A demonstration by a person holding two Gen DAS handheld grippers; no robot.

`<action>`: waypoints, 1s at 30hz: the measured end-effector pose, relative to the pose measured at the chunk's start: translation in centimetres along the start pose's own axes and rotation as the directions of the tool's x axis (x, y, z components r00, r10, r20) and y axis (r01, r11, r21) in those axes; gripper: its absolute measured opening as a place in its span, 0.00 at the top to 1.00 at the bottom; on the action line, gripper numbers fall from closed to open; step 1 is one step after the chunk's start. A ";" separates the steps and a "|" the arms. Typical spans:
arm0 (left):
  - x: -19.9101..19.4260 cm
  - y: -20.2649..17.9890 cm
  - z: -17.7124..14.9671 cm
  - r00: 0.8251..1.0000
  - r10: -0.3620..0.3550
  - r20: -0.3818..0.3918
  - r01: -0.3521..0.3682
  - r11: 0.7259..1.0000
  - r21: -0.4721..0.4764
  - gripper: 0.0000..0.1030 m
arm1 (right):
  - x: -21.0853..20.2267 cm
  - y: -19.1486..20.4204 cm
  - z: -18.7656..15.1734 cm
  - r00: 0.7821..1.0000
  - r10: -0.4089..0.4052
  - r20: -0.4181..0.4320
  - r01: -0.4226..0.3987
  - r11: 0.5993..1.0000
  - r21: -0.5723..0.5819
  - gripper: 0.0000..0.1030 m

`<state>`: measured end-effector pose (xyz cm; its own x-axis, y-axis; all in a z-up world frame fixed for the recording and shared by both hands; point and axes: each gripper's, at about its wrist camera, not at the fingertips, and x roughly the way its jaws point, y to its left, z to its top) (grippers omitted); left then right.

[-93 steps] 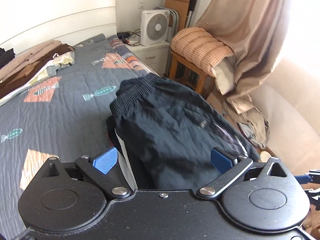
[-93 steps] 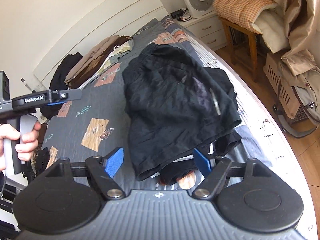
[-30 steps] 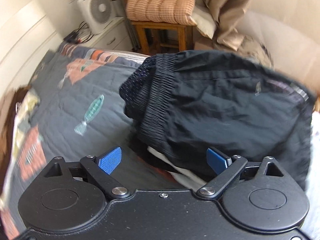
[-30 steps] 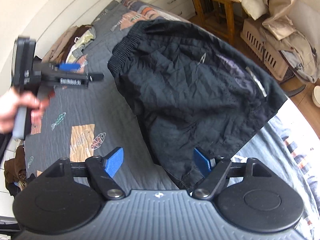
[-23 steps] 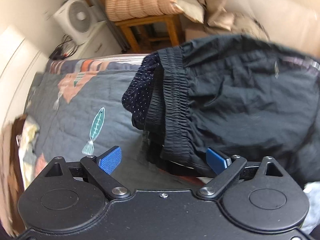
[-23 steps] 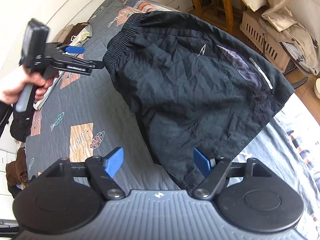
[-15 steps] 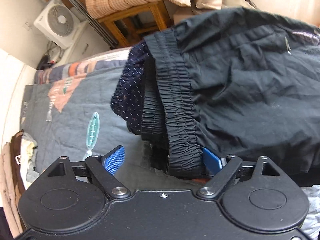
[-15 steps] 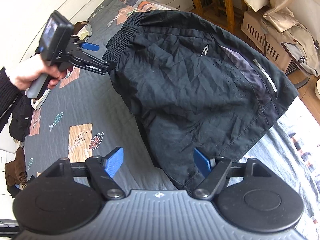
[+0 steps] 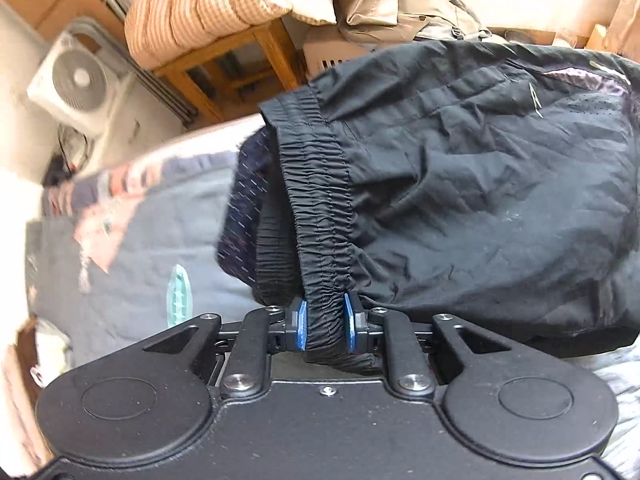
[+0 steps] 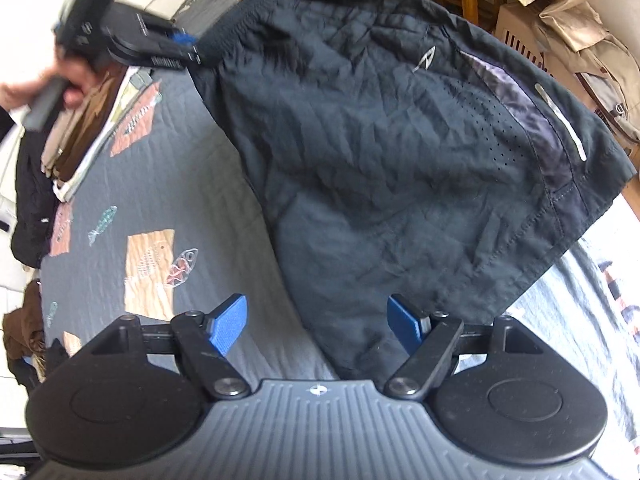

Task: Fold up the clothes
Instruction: 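Grasp the elastic waistband with the left tool, pull it straight, release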

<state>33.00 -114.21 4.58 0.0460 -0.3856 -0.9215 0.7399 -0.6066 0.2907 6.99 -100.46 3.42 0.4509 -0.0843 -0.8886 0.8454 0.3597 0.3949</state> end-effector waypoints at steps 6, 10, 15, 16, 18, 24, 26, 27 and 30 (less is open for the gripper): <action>-1.6 -0.7 0.8 1.000 0.027 -0.005 -0.027 0.999 0.032 0.58 | 1.3 0.1 0.1 1.000 0.004 -0.006 -0.004 1.000 -0.014 0.26; -4.5 1.2 1.6 0.995 -0.009 0.100 0.017 0.997 -0.072 0.48 | 1.1 -0.1 -0.2 0.999 0.031 0.009 -0.031 1.000 -0.003 0.26; -3.1 0.3 4.4 0.991 0.022 0.130 -0.013 0.998 -0.068 0.38 | 1.1 -0.2 -0.5 0.999 0.026 0.025 -0.026 1.000 0.003 0.26; -2.4 0.1 4.9 0.992 0.026 0.123 -0.017 0.997 -0.072 0.38 | 1.1 -0.3 -0.6 0.999 0.026 0.029 -0.026 1.000 0.007 0.26; -0.9 -0.1 5.9 0.994 0.033 0.104 -0.026 0.997 -0.068 0.38 | 1.1 -0.3 -0.8 0.999 0.024 0.035 -0.025 1.000 0.015 0.26; 0.5 -0.1 7.3 0.996 0.015 0.088 -0.009 0.998 -0.065 0.81 | 0.7 0.1 -1.5 0.997 0.044 0.057 -0.046 0.998 0.035 0.26; 0.5 0.1 7.4 0.995 0.020 0.099 -0.015 0.998 -0.053 0.87 | 0.5 0.3 -1.5 0.997 0.049 0.065 -0.051 0.998 0.036 0.26; 0.3 0.3 7.5 0.993 0.031 0.114 -0.026 0.998 -0.049 0.88 | 0.4 0.4 -1.5 0.996 0.050 0.069 -0.053 0.998 0.037 0.26; -0.8 1.0 8.1 0.979 0.065 0.193 -0.050 0.995 -0.082 0.89 | 0.0 0.6 -1.8 0.995 0.056 0.084 -0.060 0.997 0.042 0.26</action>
<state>28.24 -120.15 7.68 -0.0364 -0.5511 -0.8337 0.7891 -0.5278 0.3144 7.05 -98.60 3.23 0.5199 -0.1418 -0.8424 0.8283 0.3247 0.4566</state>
